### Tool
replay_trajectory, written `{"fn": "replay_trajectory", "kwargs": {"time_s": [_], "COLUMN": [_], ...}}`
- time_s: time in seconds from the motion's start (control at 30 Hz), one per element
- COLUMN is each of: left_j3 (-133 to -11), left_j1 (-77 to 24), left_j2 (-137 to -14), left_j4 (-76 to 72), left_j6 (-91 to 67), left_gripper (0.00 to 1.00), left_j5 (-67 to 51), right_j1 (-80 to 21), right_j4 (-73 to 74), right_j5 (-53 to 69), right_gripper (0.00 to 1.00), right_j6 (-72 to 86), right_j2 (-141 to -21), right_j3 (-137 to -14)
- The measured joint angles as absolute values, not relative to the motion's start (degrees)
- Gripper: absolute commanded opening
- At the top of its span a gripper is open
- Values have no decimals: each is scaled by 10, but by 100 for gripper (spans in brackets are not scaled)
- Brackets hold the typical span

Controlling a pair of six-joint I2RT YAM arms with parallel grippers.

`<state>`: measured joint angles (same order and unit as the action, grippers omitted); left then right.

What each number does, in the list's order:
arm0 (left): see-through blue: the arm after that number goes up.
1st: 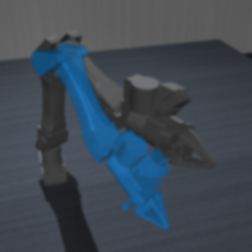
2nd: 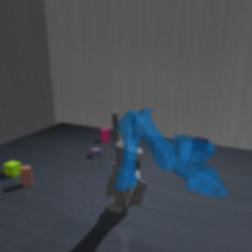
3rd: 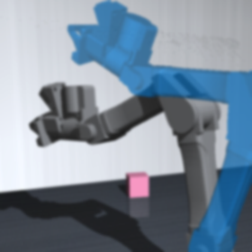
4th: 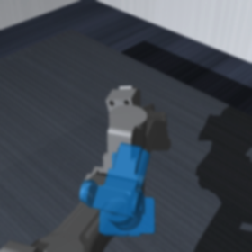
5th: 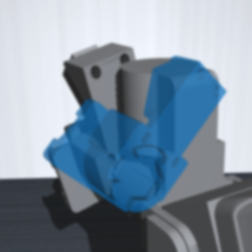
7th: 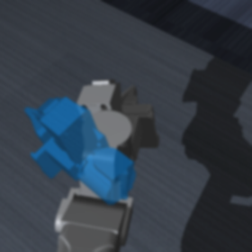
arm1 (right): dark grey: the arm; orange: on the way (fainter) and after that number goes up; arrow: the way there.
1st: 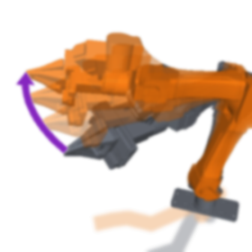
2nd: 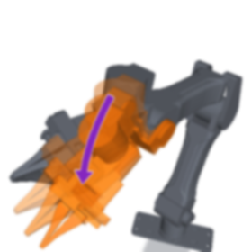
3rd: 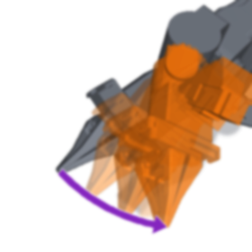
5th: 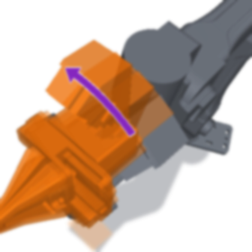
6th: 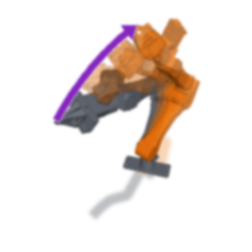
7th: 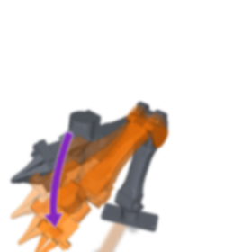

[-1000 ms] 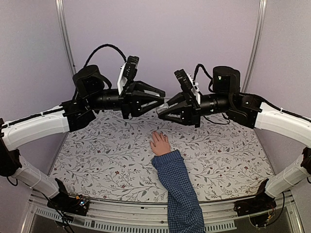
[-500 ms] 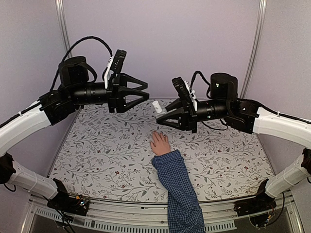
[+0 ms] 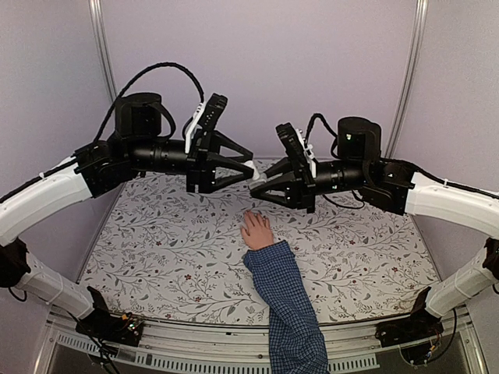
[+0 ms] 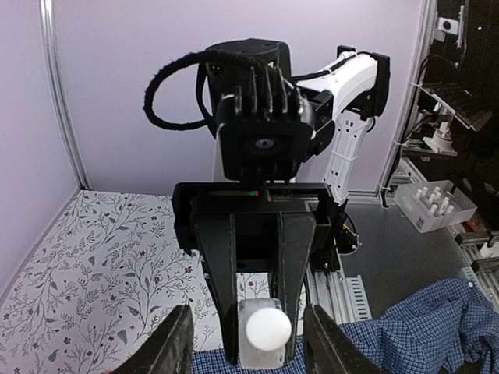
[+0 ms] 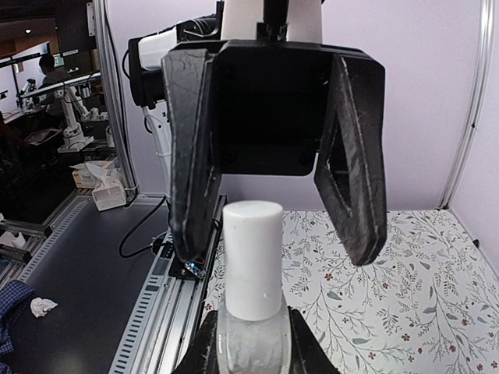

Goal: Paint the nails
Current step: Screw the nail polish bottle.

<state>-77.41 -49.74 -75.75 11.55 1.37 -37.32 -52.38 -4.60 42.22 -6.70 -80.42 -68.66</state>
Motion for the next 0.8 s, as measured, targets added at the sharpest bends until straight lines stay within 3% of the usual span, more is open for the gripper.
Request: {"fn": "replay_trajectory", "kwargs": {"time_s": [0.3, 0.8], "left_j3": [-773, -771], "left_j1": [-510, -507], "left_j2": [-771, -776], "left_j4": [102, 105], "left_j6": [21, 64], "left_gripper": [1, 0], "left_j5": [-382, -458], "right_j1": [-523, -518], "right_j4": [-48, -34], "right_j5": [418, 526], "right_gripper": [0, 0], "right_j6": [-63, -55], "right_j2": [-806, -816], "right_j3": [-687, -696]}}
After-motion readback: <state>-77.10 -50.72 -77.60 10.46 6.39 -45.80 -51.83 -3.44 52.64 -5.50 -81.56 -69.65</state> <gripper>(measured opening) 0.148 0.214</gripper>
